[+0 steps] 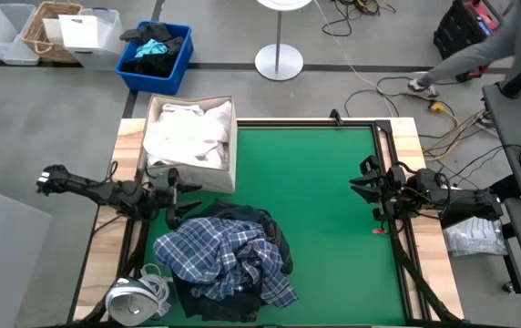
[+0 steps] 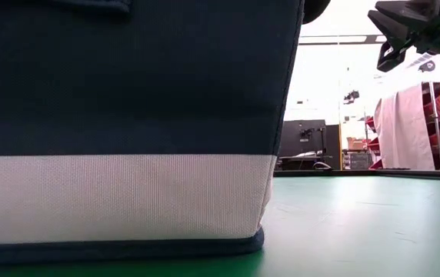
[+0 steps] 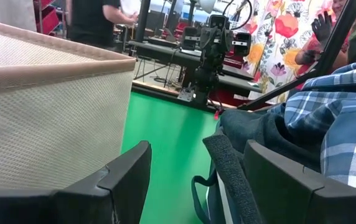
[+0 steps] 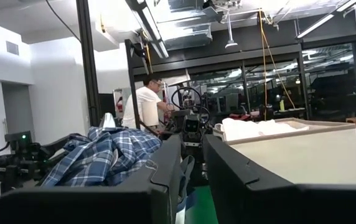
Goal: Sort clothes
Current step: Return to Home Position
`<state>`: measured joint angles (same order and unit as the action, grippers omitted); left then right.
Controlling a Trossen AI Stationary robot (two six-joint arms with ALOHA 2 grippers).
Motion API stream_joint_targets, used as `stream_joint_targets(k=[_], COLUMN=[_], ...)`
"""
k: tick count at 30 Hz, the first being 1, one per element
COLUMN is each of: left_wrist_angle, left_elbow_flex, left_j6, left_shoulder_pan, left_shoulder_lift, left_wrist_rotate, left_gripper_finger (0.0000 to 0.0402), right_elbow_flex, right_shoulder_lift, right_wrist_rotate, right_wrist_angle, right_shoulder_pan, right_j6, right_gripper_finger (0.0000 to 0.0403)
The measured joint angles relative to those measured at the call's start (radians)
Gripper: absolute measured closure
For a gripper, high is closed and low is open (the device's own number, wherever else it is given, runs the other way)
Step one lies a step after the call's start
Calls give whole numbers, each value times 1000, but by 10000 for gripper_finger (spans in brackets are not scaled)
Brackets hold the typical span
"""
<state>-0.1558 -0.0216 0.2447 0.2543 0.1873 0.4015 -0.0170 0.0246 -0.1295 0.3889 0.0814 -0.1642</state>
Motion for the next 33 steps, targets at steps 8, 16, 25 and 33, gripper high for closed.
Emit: stream_joint_targets(k=[8, 16, 25, 33], left_wrist_angle=[0, 0, 0, 0], left_elbow_flex=[0, 0, 0, 0], left_j6=[0, 0, 0, 0], left_shoulder_pan=[0, 0, 0, 0], left_shoulder_lift=[3, 3, 3, 3], left_wrist_rotate=[0, 0, 0, 0], left_gripper_finger=[167, 167, 167, 167], right_elbow_flex=[0, 0, 0, 0], right_shoulder_lift=[0, 0, 0, 0], right_wrist_rotate=[0, 0, 0, 0], right_wrist_angle=[0, 0, 0, 0], right_shoulder_pan=[0, 0, 0, 0], right_j6=[0, 0, 0, 0], right_gripper_finger=[336, 317, 304, 308])
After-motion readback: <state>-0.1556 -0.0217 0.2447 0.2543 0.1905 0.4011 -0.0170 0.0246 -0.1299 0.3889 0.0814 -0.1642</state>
